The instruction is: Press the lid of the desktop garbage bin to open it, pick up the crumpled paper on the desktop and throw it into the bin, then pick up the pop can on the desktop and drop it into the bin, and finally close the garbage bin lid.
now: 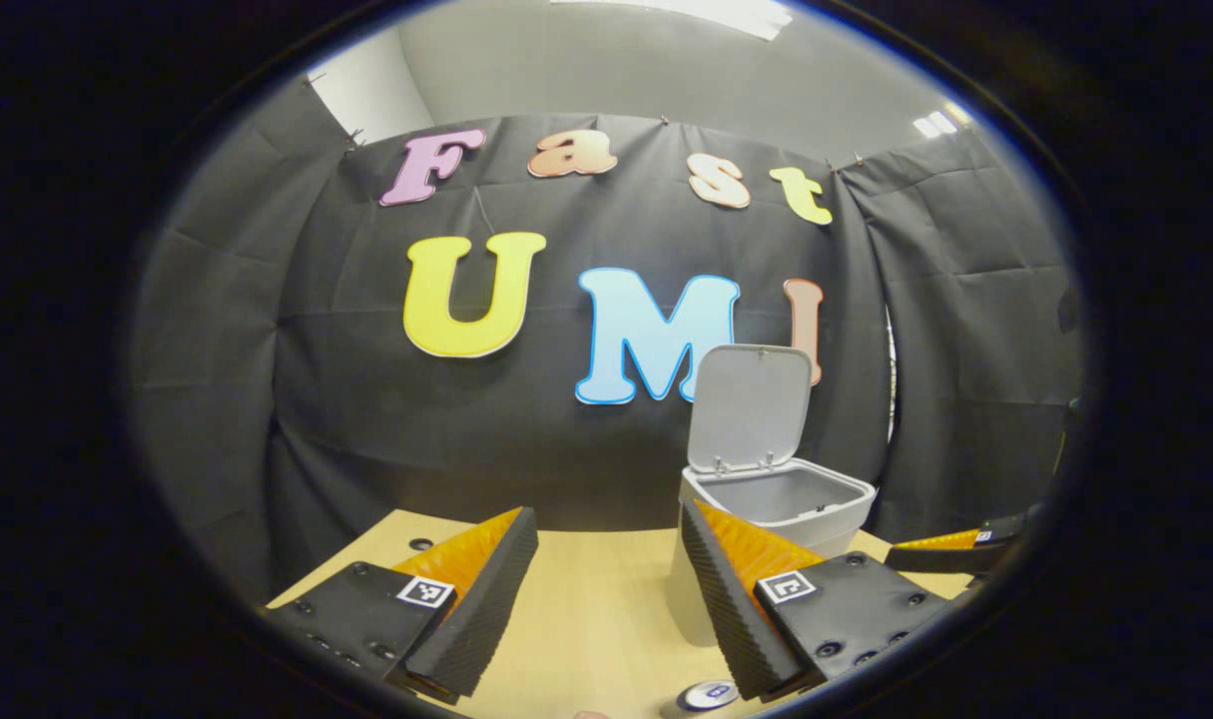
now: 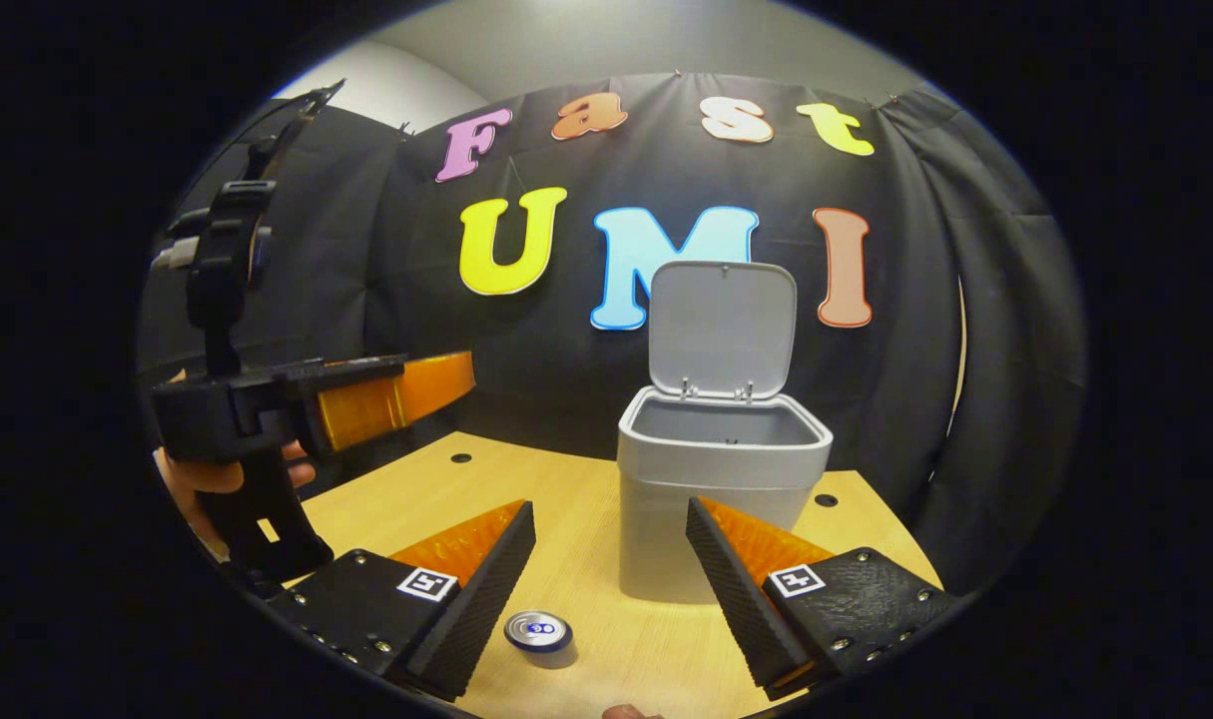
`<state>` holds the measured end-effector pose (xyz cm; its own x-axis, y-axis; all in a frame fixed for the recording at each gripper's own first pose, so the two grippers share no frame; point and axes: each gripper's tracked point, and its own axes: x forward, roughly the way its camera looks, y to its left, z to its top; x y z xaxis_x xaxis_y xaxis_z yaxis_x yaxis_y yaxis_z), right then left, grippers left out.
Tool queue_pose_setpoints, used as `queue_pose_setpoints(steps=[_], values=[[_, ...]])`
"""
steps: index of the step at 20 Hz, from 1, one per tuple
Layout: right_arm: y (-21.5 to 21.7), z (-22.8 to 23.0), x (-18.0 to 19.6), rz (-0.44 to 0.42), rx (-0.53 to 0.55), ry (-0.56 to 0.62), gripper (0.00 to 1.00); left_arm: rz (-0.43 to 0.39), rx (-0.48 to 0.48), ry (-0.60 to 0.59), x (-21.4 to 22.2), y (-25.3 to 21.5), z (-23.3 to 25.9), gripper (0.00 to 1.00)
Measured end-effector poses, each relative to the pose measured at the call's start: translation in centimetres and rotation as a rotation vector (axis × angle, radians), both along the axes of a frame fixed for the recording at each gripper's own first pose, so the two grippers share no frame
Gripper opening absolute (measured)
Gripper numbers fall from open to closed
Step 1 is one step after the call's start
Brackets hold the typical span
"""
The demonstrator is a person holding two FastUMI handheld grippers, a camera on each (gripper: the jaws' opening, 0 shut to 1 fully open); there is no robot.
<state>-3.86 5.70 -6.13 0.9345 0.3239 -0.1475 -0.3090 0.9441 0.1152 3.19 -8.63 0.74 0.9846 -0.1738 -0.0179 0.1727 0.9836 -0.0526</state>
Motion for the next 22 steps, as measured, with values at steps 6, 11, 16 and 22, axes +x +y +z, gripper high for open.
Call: queue_pose_setpoints(steps=[6,11,16,22], values=[[3.9,-4.0,-0.3,-0.010,-0.024,0.110,0.98,-0.025,0.026,-0.010,-1.0,3.6,0.1,0.95],[6.1,-8.1,-0.2,0.009,-0.042,0.224,0.98,-0.033,0.035,0.004,-1.9,5.4,-0.8,0.94],[7.2,-12.3,0.2,0.055,-0.075,0.347,0.98,-0.013,0.013,0.025,-2.1,6.1,-1.6,0.94],[7.7,-16.0,-0.2,0.105,-0.128,0.461,0.98,0.041,0.006,0.046,-2.0,6.6,-2.2,0.94]])
